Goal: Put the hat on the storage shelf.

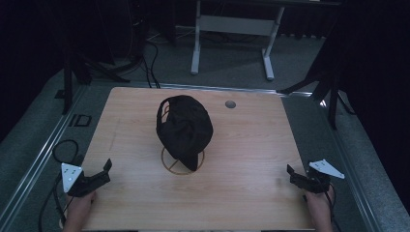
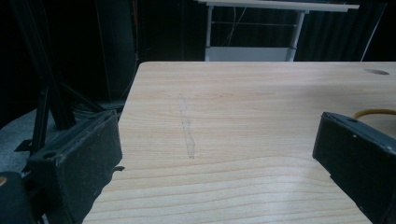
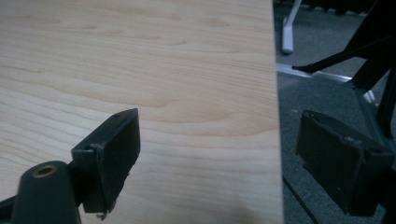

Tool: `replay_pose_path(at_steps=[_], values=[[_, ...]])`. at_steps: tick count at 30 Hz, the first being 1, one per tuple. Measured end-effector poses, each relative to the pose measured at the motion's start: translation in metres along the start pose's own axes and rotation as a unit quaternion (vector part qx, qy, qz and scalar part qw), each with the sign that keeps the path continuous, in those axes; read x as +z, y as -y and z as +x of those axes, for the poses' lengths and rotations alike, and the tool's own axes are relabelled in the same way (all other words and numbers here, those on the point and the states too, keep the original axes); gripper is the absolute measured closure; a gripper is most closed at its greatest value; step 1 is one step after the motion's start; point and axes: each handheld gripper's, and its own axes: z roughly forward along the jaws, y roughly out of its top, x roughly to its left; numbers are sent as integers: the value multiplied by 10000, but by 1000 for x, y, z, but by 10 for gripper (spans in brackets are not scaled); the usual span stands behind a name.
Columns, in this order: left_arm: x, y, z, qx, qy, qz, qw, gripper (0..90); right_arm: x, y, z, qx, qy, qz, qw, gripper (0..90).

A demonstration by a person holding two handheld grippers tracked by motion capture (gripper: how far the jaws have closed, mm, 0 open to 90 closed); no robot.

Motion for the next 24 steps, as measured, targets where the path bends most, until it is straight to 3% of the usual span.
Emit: replay_pose_path(at_steps=[4, 7, 12, 16, 24], values=[[0, 0, 0, -2, -1, 1, 10000, 17, -6, 8, -5, 67, 157, -240, 9996, 139], [0, 0, 0, 2, 1, 0, 10000, 16, -9, 11, -9, 199, 163, -357, 9990, 140], [0, 0, 0, -2, 4, 1, 10000, 17, -12, 16, -11, 235, 218, -379, 9988, 140], [0, 0, 0, -2, 7, 1, 10000, 17, -15, 18, -12, 286, 253, -576, 9976, 141], [0, 0, 0, -7, 6, 5, 10000, 17, -13, 22, -11, 235, 236, -560, 9979, 143]])
